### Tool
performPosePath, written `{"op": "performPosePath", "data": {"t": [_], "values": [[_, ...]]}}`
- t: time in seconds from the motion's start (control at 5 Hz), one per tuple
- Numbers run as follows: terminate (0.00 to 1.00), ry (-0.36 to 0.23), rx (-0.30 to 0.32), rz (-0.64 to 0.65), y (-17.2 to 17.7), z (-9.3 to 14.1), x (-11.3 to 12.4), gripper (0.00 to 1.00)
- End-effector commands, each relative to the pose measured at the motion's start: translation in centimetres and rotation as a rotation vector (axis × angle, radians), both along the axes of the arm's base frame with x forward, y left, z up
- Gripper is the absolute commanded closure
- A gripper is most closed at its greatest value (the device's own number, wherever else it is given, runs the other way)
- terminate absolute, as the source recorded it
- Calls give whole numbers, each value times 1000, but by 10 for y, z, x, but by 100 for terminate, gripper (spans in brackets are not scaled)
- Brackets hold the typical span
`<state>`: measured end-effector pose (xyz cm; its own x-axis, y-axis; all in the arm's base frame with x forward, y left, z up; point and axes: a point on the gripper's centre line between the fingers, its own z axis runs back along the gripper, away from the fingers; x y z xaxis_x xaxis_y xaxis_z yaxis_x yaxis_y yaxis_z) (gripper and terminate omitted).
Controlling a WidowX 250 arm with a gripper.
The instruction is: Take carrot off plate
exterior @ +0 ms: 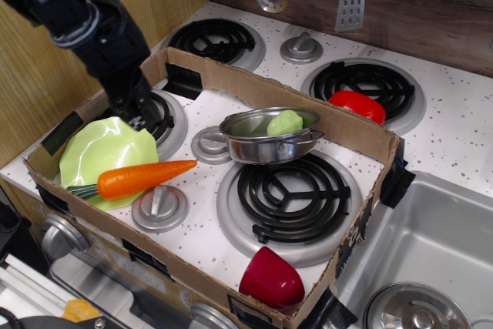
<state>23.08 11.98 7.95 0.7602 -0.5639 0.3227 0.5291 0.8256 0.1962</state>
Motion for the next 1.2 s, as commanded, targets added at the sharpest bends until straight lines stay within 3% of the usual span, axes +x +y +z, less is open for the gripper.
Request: {"op": "performPosePath", "data": {"t": [0.0,0.2,0.4,1.0], "values": [[0,122,125,-10,0,0,-13,0],[0,130,183,24,-5,-10,-23,0],[0,136,189,27,-3,-26,-34,0],[0,84,208,-2,15,-54,-42,0]]}}
